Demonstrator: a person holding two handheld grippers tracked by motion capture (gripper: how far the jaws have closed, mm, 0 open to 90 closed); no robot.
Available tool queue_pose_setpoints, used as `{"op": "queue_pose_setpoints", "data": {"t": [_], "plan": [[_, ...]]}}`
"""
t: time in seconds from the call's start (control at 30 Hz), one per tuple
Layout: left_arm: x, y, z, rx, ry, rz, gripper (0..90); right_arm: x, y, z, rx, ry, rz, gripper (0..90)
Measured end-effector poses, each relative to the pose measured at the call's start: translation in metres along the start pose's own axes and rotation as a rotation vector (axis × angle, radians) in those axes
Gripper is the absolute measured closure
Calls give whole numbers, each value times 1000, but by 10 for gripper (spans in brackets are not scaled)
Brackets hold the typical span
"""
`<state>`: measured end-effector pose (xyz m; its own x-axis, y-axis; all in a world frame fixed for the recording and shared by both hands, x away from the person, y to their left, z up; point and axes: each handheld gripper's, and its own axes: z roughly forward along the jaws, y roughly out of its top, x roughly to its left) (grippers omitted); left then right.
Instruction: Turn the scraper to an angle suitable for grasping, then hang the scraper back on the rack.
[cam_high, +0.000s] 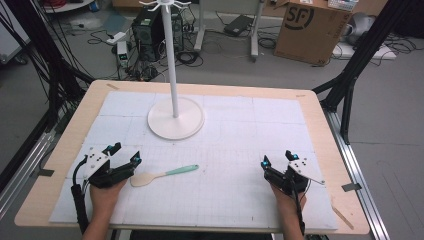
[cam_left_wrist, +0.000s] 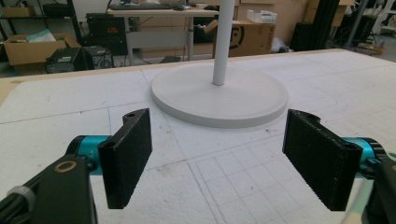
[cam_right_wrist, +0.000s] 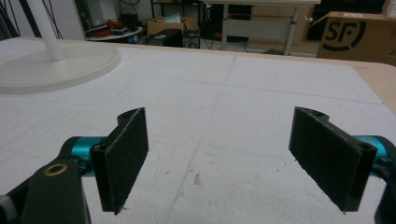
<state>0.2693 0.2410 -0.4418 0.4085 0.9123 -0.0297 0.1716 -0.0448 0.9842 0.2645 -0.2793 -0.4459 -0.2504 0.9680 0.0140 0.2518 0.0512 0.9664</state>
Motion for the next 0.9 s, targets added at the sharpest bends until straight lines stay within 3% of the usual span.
{"op": "queue_pose_setpoints", "data": {"t": [0.9], "plan": [[0,1,-1,0,-6,-4,248,0,0,0,1,4,8,190]]}}
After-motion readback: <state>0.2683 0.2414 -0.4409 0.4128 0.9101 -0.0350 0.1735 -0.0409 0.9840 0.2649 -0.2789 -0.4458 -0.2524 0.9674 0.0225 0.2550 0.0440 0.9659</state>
